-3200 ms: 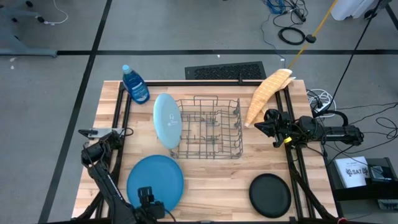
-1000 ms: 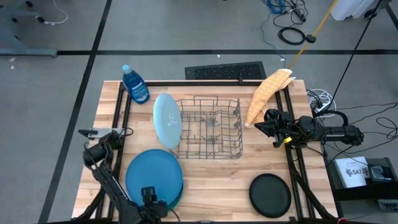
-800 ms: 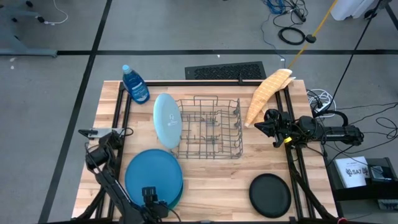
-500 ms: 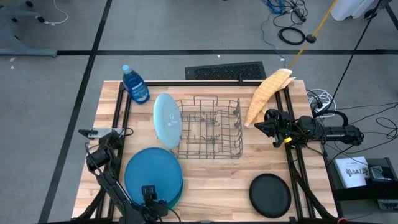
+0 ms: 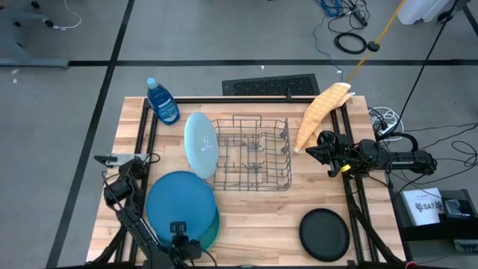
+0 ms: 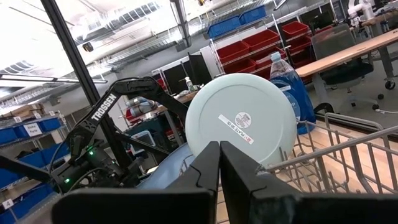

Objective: Sort dishes
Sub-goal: Put the blue plate into the dish rack

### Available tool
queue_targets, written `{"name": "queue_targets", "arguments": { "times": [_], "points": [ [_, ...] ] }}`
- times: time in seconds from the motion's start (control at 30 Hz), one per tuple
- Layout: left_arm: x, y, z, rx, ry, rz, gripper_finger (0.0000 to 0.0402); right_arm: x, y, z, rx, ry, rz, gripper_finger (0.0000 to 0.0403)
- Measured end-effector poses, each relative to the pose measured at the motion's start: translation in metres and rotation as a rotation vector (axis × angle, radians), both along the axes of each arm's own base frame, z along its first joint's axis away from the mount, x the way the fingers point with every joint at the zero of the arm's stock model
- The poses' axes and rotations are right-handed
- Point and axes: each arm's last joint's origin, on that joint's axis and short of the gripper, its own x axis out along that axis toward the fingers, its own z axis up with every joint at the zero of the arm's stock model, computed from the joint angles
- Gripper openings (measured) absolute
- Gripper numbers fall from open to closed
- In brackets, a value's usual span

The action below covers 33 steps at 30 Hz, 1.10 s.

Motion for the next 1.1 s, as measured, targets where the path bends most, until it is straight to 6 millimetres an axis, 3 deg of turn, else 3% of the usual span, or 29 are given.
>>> {"name": "queue_targets", "arguments": {
  "times": [0.23, 0.63, 0.87, 1.1],
  "points": [
    [0.0, -0.002, 0.005, -0.018, 0.031, -0.004, 0.0003, 0.0, 0.0, 0.0, 0.0, -0.001, 0.0, 0.0009],
    [0.01, -0.009, 0.058, -0.03, -0.065, -0.011, 0.0001, 0.0, 0.0, 0.0, 0.0, 0.0, 0.0, 0.0009],
    [0.015, -0.009, 0.056, -0.017, -0.132, -0.016, 0.0, 0.0, 0.0, 0.0, 0.0, -0.001, 0.0, 0.0009],
    [0.033, -0.005, 0.057, -0.022, -0.263, 0.029, 0.0, 0.0, 0.0, 0.0, 0.0, -0.001, 0.0, 0.0009]
  ]
}}
